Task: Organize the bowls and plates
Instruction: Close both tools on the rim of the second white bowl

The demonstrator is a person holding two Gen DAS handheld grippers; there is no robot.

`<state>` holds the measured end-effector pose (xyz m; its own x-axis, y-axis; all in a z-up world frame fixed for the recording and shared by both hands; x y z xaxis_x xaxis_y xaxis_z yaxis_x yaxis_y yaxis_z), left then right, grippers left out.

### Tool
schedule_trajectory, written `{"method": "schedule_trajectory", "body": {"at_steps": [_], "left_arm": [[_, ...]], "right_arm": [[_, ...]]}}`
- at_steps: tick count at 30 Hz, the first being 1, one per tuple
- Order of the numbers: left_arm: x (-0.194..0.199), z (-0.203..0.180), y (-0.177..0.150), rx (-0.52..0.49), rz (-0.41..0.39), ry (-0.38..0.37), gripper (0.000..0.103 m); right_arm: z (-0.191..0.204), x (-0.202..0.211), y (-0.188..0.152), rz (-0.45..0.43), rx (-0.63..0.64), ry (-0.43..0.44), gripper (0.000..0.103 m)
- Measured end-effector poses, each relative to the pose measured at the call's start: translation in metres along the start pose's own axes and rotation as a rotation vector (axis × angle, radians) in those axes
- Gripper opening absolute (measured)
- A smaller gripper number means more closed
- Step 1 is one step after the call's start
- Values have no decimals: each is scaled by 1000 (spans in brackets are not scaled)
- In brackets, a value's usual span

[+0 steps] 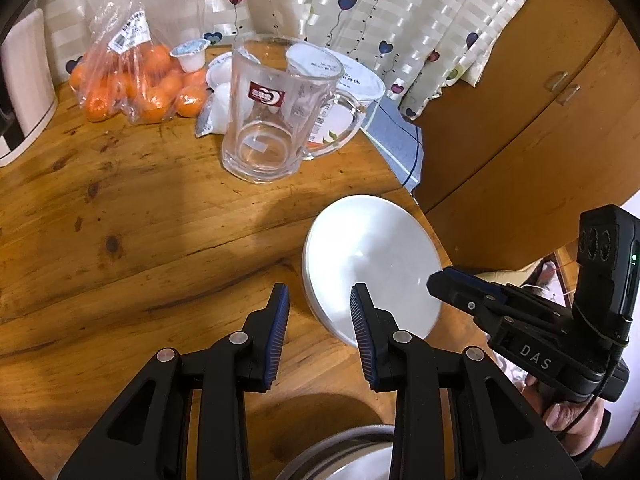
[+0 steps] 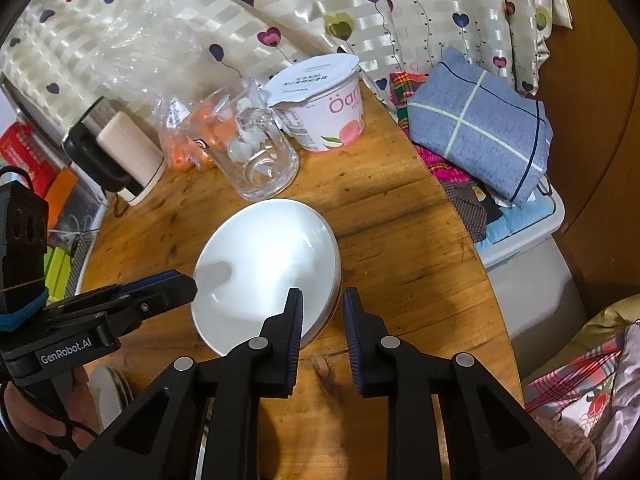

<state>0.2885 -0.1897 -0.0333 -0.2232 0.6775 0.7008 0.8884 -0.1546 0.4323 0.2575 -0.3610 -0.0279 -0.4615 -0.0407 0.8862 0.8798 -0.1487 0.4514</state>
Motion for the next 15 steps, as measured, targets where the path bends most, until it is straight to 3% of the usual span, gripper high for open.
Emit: {"method": "schedule_trajectory", "body": {"at_steps": [15], "left_arm": [[-17,7,0,8,28,0,18]], "right_arm": [[0,-11,3,13,2,-2,16]]}}
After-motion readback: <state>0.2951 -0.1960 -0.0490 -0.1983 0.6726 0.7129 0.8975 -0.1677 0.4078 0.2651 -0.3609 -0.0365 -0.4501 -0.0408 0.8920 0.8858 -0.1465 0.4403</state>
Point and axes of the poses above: each gripper's, at about its wrist camera, not at the fingertips, and x roughly against the way its jaws point, z to its left, y to its top, the point moved 4 cm from there along -x, roughly the way its jaws point, and after that the axes turned 15 degrees about -y, right-handed, at the moved point
